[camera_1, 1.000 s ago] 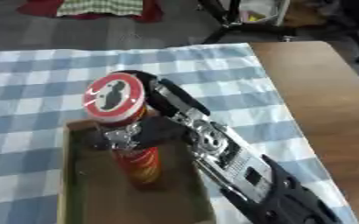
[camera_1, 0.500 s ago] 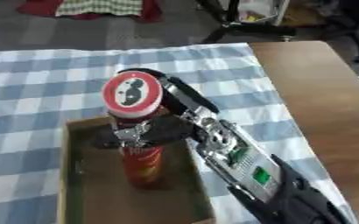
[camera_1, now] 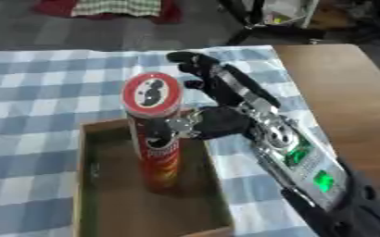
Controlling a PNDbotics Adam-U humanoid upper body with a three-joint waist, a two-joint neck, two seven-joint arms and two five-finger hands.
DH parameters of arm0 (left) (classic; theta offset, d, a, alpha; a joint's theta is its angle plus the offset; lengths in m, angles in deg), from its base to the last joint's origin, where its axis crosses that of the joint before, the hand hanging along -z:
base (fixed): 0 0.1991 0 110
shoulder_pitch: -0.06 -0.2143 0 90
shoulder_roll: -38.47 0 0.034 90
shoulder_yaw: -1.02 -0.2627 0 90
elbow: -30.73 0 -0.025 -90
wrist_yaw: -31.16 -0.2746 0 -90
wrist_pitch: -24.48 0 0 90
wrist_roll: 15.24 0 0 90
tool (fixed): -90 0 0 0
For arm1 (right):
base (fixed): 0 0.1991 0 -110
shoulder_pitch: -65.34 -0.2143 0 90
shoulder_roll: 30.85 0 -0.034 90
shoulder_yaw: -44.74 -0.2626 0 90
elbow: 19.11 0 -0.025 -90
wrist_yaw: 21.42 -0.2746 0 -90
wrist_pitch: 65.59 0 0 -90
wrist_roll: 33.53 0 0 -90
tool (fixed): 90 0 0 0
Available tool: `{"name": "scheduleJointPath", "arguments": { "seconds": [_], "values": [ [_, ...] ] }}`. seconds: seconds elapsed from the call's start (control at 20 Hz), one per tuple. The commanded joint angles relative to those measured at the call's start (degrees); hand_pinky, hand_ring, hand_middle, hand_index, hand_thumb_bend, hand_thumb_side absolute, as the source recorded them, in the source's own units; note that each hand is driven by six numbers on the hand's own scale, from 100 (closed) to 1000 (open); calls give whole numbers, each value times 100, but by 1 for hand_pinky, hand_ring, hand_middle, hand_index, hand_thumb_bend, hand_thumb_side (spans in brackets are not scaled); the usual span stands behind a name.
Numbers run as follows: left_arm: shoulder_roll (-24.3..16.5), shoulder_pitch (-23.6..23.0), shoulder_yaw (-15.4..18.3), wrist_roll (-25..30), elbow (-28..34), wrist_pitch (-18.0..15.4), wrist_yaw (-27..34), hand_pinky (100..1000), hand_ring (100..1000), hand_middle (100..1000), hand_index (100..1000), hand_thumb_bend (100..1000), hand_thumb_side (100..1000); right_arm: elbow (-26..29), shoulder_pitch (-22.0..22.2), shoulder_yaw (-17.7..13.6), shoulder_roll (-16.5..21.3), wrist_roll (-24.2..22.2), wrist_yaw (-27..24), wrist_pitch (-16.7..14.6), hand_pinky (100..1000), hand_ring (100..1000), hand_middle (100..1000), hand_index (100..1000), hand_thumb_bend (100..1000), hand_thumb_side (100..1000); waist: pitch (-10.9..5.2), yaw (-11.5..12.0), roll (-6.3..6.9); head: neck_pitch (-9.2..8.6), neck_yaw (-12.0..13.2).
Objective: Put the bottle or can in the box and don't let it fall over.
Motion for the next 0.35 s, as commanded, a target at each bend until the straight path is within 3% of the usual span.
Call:
{"name": "scheduleJointPath", "arguments": {
  "seconds": [0.05, 0.35],
  "values": [
    [-152, 1, 73, -18, 87, -19, -23, 1000, 851, 882, 796, 384, 620, 136, 76, -203, 292, 54, -53, -100, 933, 1000, 952, 899, 1000, 424, -115, -15, 22, 46, 132],
    [-166, -30, 102, -50, 98, -32, -29, 1000, 852, 882, 796, 384, 617, 136, 580, -584, 628, 361, -226, -338, 924, 1000, 949, 896, 1000, 399, -142, -58, 49, 71, 206]
  ]
}}
